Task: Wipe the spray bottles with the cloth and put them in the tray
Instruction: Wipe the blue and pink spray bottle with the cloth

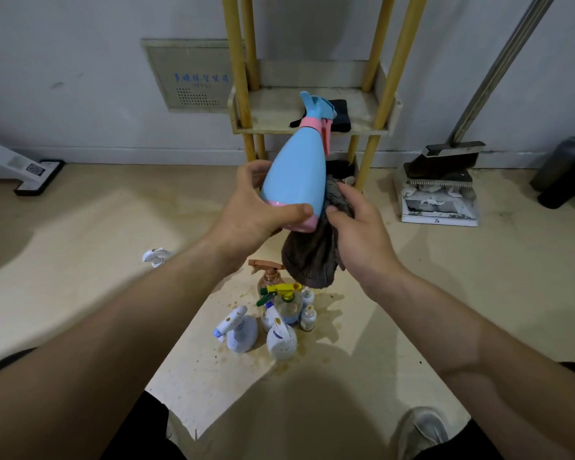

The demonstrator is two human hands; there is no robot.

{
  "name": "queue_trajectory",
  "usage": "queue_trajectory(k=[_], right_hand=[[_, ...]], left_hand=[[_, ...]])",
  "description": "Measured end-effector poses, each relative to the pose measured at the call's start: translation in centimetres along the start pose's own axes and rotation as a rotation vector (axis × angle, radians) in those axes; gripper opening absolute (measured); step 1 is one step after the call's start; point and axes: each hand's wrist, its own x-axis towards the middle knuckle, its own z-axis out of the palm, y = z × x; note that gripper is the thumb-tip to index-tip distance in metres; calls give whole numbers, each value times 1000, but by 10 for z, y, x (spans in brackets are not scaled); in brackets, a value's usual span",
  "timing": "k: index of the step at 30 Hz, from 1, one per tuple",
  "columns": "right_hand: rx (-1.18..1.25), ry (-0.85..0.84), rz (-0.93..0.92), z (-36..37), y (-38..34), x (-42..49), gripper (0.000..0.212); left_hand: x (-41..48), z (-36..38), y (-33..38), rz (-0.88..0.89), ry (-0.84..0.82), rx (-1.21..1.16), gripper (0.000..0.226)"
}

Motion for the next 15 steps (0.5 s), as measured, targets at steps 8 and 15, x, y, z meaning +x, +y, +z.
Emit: queue_trajectory(k=[8, 15], right_hand=[[-117, 60, -85, 8, 9, -6, 43], [-240, -36, -190, 13, 6, -12, 45]], left_hand=[[0, -2, 3, -9, -60, 195, 79], [2, 2, -3, -121, 158, 176, 55]])
